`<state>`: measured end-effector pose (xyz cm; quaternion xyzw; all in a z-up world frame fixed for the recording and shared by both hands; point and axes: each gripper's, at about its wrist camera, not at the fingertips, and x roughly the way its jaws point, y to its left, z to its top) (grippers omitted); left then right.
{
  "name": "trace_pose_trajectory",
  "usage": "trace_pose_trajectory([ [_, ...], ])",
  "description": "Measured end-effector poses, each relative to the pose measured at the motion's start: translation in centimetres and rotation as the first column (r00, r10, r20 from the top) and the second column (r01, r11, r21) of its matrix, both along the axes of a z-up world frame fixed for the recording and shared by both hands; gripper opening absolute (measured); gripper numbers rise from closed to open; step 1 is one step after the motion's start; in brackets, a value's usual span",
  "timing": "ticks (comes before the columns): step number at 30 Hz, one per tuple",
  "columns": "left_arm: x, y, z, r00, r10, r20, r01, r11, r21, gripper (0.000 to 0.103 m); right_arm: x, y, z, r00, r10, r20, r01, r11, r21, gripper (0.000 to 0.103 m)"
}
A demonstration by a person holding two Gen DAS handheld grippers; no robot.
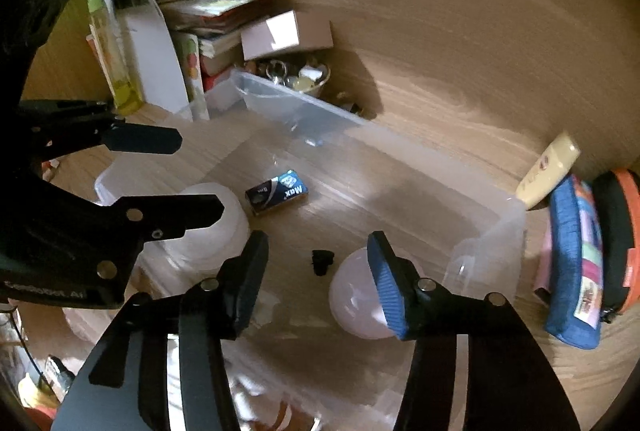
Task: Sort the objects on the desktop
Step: 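Withdraw both tools from the clear box toward the desk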
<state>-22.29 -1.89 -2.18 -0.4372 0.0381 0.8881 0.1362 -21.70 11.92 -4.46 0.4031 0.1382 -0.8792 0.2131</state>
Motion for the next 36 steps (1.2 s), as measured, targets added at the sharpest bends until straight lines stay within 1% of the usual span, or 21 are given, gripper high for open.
trace_pose_trajectory([
  [1,0.2,-0.1,0.1,1.0,0.001,-0.005,-0.001,1.0,0.0,0.065,0.2,0.0,0.2,1.0,-0.004,-0.007,0.004,1.0,0.003,0.051],
  [3,0.9,-0.4,0.6,1.0,0.003,-0.021,-0.003,1.0,-0.003,0.068,1.0,0.1,0.9,0.999,-0.032,-0.043,0.033,0.999,0.023,0.062],
  [4,1.4,-0.7,1.0,0.999,0.009,-0.037,-0.009,1.0,-0.007,0.071,1.4,0.2,1.2,0.997,-0.041,-0.058,0.043,0.999,0.03,0.066],
  [6,2.3,-1.0,1.7,0.998,0.021,-0.066,-0.022,1.0,-0.015,0.076,2.4,0.4,1.9,0.994,-0.056,-0.098,0.061,0.997,0.043,0.078],
  [8,3.1,-1.4,2.2,0.996,0.03,-0.084,-0.032,0.999,-0.022,0.077,3.4,0.6,2.6,0.988,-0.07,-0.138,0.08,0.995,0.065,0.082],
  [9,3.6,-1.6,2.5,0.995,0.037,-0.089,-0.039,0.999,-0.023,0.08,3.9,0.6,2.9,0.986,-0.073,-0.153,0.085,0.994,0.074,0.082],
  [11,4.5,-2.0,2.9,0.993,0.051,-0.103,-0.053,0.998,-0.021,0.091,4.7,0.7,3.3,0.983,-0.075,-0.17,0.09,0.993,0.082,0.084],
  [14,6.0,-2.4,3.6,0.989,0.059,-0.132,-0.063,0.998,-0.022,0.092,6.1,0.8,4.1,0.98,-0.081,-0.18,0.096,0.992,0.078,0.087],
  [16,7.1,-2.7,4.0,0.99,0.039,-0.132,-0.039,0.999,0.005,0.092,7.1,0.7,4.6,0.98,-0.082,-0.183,0.096,0.993,0.067,0.087],
  [18,8.0,-3.0,4.3,0.99,0.042,-0.134,-0.04,0.999,0.014,0.093,8.3,0.6,5.5,0.977,-0.078,-0.197,0.087,0.995,0.039,0.087],
  [19,8.7,-3.2,4.4,0.989,0.048,-0.142,-0.046,0.999,0.012,0.094,8.9,0.7,5.8,0.976,-0.076,-0.204,0.083,0.996,0.027,0.087],
  [20,9.2,-3.4,4.5,0.987,0.053,-0.151,-0.052,0.999,0.009,0.097,9.7,0.7,6.4,0.973,-0.075,-0.217,0.079,0.997,0.011,0.09],
  [21,9.8,-3.5,4.6,0.984,0.061,-0.165,-0.061,0.998,0.002,0.098,10.2,0.7,6.7,0.971,-0.077,-0.227,0.08,0.997,0.004,0.092],
  [24,11.9,-4.2,4.7,0.973,0.083,-0.213,-0.092,0.995,-0.035,0.099,11.8,0.9,7.5,0.961,-0.088,-0.261,0.087,0.996,-0.014,0.094],
  [26,12.8,-4.9,4.5,0.969,0.097,-0.227,-0.111,0.993,-0.049,0.1,12.8,1.2,7.7,0.957,-0.096,-0.275,0.094,0.995,-0.021,0.094],
  [29,13.8,-6.4,3.8,0.969,0.124,-0.213,-0.135,0.99,-0.038,0.101,14.1,1.9,7.3,0.951,-0.113,-0.287,0.111,0.994,-0.023,0.094],
  [33,14.1,-8.4,2.0,0.973,0.169,-0.159,-0.171,0.985,-0.001,0.101,14.9,2.8,6.2,0.959,-0.131,-0.252,0.127,0.991,-0.032,0.095],
  [36,14.2,-9.2,0.5,0.975,0.187,-0.121,-0.187,0.982,0.017,0.101,15.3,3.3,4.6,0.962,-0.156,-0.225,0.154,0.988,-0.025,0.095],
])
